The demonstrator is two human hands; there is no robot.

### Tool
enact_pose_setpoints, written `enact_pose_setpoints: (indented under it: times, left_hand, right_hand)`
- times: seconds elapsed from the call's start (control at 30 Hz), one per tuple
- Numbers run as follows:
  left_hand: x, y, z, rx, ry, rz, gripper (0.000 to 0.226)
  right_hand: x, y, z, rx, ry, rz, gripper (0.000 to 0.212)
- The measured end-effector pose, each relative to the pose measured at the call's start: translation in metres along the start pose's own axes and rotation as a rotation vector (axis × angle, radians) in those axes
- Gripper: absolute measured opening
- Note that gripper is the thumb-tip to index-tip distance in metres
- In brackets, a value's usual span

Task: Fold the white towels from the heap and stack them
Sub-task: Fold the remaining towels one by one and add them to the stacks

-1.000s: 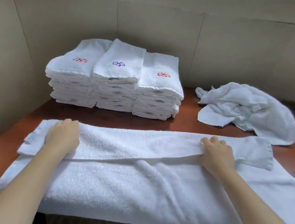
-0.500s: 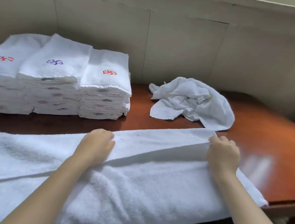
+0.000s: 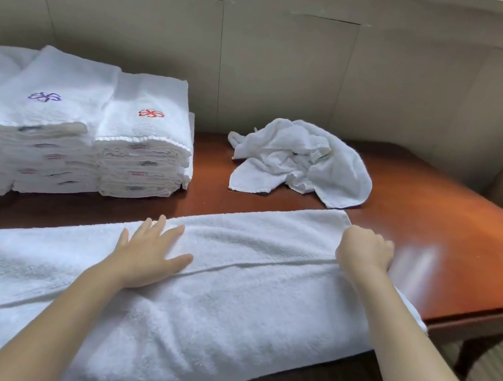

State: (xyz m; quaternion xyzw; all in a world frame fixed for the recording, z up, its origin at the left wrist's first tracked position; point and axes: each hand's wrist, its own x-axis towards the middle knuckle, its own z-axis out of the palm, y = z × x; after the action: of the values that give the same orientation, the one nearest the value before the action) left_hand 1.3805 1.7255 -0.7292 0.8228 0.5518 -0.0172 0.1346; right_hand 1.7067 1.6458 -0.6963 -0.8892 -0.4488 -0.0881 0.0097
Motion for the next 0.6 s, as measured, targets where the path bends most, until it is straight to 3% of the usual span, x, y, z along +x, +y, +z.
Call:
enact_pose_setpoints:
  times: [0.1, 0.17, 0.3, 0.4, 0.5, 0.6]
  left_hand:
    - [-0.006, -0.004, -0.003, -0.056, -0.015, 0.01, 0.069]
    - [-0.009, -0.012, -0.013, -0.13, 0.098, -0.036, 0.056]
    - [-0.02, -0.06, -0.039, -0.02, 0.217, -0.33, 0.041]
    - [-0.038, -0.096, -0.05, 0.009, 0.13, -0.555, 0.042]
    - [-0.05, -0.115, -0.057, -0.047, 0.068, -0.64, 0.031]
    - [-0.053, -0.125, -0.061, 0.012, 0.118, -0.62, 0.014]
  right_hand:
    - [-0.003, -0.01, -0.007, 0.016, -0.026, -0.01, 0.015]
    - [-0.004, -0.028, -0.007, 0.015, 0.044, -0.158, 0.018]
    - [-0.007, -0.084, -0.003, 0.213, 0.075, -0.52, 0.041]
    - [-0.012, -0.121, 0.0, 0.275, 0.004, -0.588, 0.05]
    - [-0.013, -0.141, 0.003, 0.261, -0.125, -0.587, 0.039]
    - [-0.008, -0.154, 0.0, 0.211, -0.155, -0.551, 0.021]
